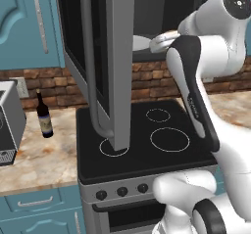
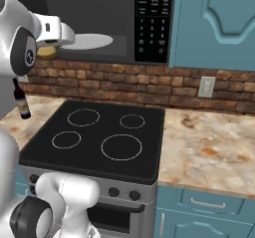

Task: Place the sponge inside the microwave to prepare for sanitizing.

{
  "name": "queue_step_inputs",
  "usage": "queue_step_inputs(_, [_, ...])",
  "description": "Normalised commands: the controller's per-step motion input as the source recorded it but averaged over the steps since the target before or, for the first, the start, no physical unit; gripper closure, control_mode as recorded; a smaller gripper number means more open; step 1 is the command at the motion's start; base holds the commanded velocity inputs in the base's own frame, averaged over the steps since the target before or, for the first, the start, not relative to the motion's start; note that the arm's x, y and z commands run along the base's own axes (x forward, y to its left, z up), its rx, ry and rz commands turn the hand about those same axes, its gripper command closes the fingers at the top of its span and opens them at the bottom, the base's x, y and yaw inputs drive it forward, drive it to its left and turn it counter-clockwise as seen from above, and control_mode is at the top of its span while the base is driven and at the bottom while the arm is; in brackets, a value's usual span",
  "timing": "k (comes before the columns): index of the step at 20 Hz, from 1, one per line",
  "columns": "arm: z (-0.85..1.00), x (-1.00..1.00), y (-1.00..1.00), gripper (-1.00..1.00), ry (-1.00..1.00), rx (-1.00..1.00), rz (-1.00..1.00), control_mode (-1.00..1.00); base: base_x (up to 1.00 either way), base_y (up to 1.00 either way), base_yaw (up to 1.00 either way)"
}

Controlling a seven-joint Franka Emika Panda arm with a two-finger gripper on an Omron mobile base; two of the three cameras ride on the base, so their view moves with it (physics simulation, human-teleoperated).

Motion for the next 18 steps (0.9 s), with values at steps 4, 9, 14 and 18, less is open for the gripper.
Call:
queue_step_inputs(4, [-0.23,0.86,0.15,1.0,0.0,0.0,-0.01,-1.0,0.0,0.0,0.0])
queue_step_inputs(9, [-0.1,0.92,0.05,1.0,0.06,0.0,-0.04,-1.0,0.0,0.0,0.0])
queue_step_inputs(14, [0.06,0.68,0.17,1.0,0.11,0.0,-0.01,-1.0,0.0,0.0,0.0])
queue_step_inputs(18, [0.08,0.46,0.16,1.0,0.01,0.02,0.0,-1.0,0.0,0.0,0.0])
